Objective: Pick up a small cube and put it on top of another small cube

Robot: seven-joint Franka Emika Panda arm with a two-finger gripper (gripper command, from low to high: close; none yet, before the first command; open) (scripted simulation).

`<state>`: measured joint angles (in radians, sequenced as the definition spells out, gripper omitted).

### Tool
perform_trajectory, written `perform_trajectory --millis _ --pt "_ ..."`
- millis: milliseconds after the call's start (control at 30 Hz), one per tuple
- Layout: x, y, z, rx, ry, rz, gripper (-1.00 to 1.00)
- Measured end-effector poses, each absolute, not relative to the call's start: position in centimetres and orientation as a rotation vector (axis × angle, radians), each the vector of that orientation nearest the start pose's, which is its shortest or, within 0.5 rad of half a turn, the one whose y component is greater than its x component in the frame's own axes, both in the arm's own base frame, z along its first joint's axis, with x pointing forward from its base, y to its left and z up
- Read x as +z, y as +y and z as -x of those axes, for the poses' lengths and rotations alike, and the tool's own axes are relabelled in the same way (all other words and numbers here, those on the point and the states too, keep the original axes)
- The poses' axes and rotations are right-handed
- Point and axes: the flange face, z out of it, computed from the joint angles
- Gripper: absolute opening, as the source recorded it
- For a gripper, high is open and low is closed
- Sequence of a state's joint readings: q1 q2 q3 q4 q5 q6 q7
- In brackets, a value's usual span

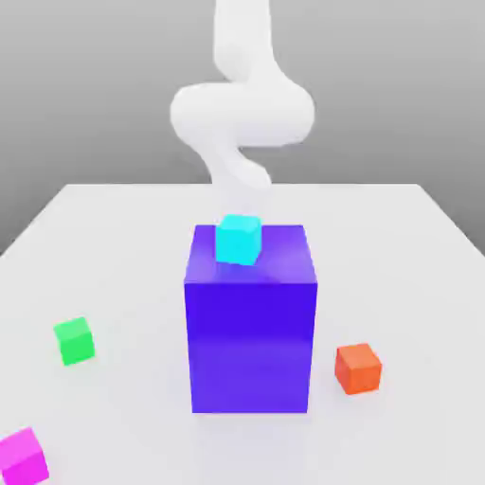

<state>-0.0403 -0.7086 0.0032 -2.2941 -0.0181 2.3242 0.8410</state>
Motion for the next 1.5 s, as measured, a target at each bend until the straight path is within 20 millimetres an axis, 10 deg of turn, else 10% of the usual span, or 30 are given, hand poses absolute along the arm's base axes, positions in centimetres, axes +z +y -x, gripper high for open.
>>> perform_trajectory --millis 267,533,933,1133,1167,1367,1500 --pt "57.7 -7.7 -46.5 -0.767 1.501 2.465 0.0" --pt "45.1 -15.4 -50.8 -0.522 1.838 2.4 0.0" --pt "23.8 -25.7 -49.1 -0.096 2.275 2.155 0.0" --pt "14.1 -27.3 -47.8 -0.002 2.352 2.083 0.0" --pt "13.2 -27.3 -47.7 -0.001 2.352 2.082 -1.0" --pt "12.7 -27.3 -47.7 -0.002 2.352 2.081 -1.0" --pt "16.8 -27.3 -47.8 -0.001 2.353 2.08 -1.0"
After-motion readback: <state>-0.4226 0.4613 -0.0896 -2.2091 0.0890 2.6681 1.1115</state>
